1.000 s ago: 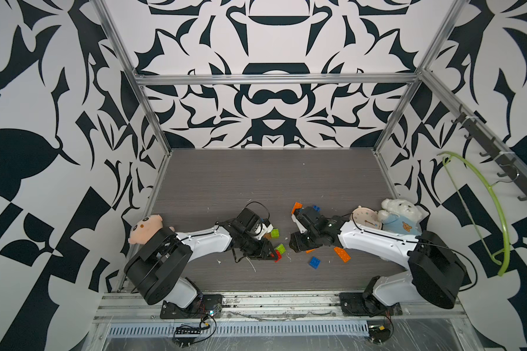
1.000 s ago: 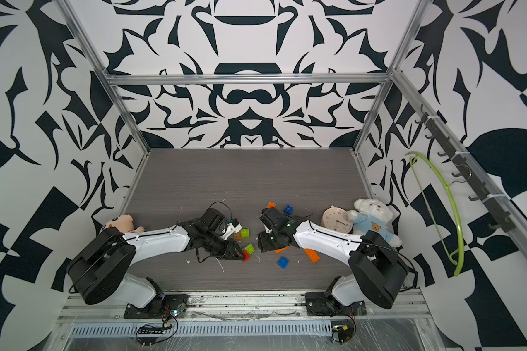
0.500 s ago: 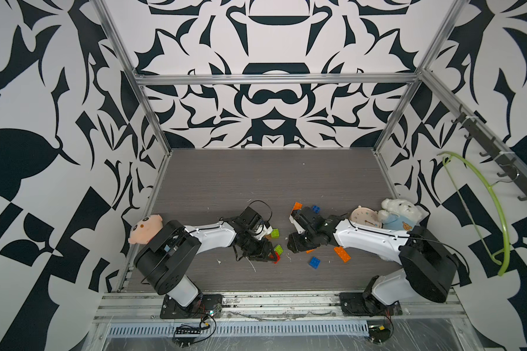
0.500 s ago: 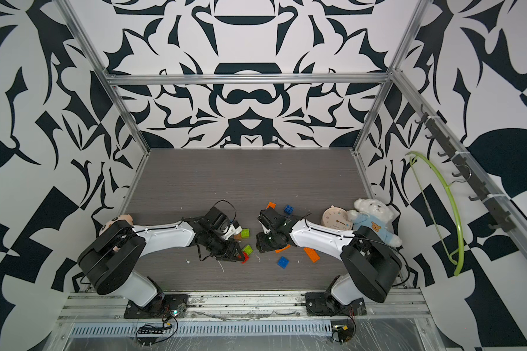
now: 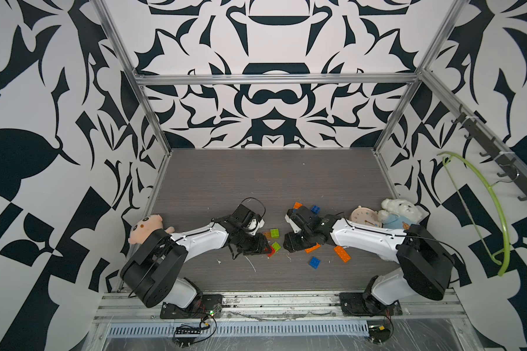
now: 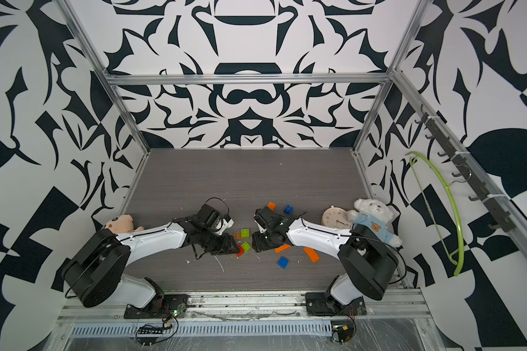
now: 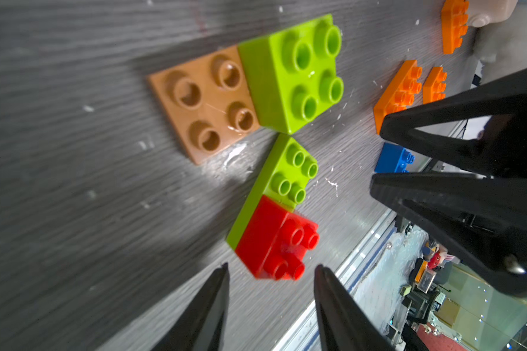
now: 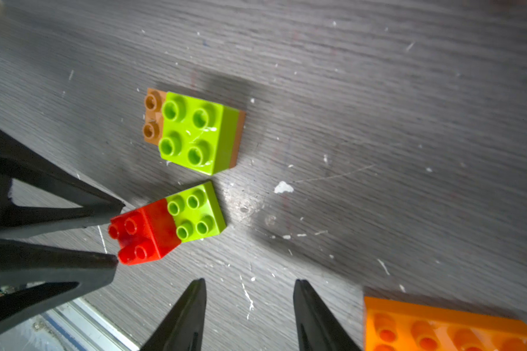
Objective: Assemble the number 5 with lego
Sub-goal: Adjust the lego brick at the center of the board.
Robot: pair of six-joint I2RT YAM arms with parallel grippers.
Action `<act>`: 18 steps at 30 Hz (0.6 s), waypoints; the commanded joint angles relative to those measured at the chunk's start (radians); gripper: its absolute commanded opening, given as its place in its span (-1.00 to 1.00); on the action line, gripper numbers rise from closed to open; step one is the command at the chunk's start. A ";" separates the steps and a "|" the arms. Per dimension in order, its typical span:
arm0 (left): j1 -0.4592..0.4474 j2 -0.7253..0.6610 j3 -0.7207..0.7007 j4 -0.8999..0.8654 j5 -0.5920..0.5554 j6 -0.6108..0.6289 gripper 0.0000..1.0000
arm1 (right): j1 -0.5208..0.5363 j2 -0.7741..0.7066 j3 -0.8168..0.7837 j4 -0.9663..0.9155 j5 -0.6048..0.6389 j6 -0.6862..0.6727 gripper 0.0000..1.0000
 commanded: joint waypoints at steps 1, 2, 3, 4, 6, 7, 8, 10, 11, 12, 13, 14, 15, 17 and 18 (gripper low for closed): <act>0.003 -0.081 -0.032 0.022 0.007 -0.010 0.06 | 0.035 -0.006 0.044 -0.006 0.039 -0.026 0.04; 0.003 -0.115 -0.043 0.022 -0.020 -0.021 0.06 | 0.054 -0.005 0.052 -0.012 0.064 -0.032 0.05; 0.003 -0.162 -0.054 0.017 -0.073 -0.041 0.10 | 0.077 -0.003 0.063 -0.018 0.092 -0.043 0.07; 0.003 -0.233 -0.070 0.010 -0.139 -0.064 0.14 | 0.101 0.003 0.075 -0.021 0.114 -0.054 0.10; 0.005 -0.346 -0.094 -0.042 -0.333 -0.130 0.23 | 0.150 0.028 0.116 -0.038 0.172 -0.066 0.14; 0.006 -0.407 -0.105 -0.089 -0.450 -0.180 0.31 | 0.178 0.046 0.140 -0.047 0.201 -0.074 0.17; 0.007 -0.459 -0.114 -0.130 -0.538 -0.219 0.36 | 0.200 0.065 0.164 -0.058 0.222 -0.084 0.18; 0.009 -0.568 -0.139 -0.196 -0.678 -0.288 0.43 | 0.248 0.096 0.211 -0.081 0.305 -0.085 0.21; 0.011 -0.619 -0.146 -0.227 -0.725 -0.317 0.46 | 0.257 0.108 0.225 -0.085 0.316 -0.086 0.23; 0.010 -0.669 -0.158 -0.262 -0.775 -0.351 0.51 | 0.263 0.125 0.243 -0.092 0.317 -0.086 0.26; 0.011 -0.717 -0.168 -0.288 -0.810 -0.374 0.53 | 0.265 0.142 0.259 -0.103 0.319 -0.086 0.27; 0.012 -0.755 -0.176 -0.311 -0.835 -0.390 0.54 | 0.268 0.157 0.273 -0.114 0.323 -0.086 0.27; 0.011 -0.794 -0.184 -0.339 -0.859 -0.405 0.57 | 0.275 0.171 0.286 -0.125 0.331 -0.089 0.27; 0.012 -0.868 -0.200 -0.371 -0.888 -0.419 0.61 | 0.287 0.192 0.303 -0.140 0.330 -0.097 0.27; 0.012 -0.901 -0.209 -0.381 -0.897 -0.422 0.63 | 0.293 0.202 0.310 -0.143 0.320 -0.103 0.27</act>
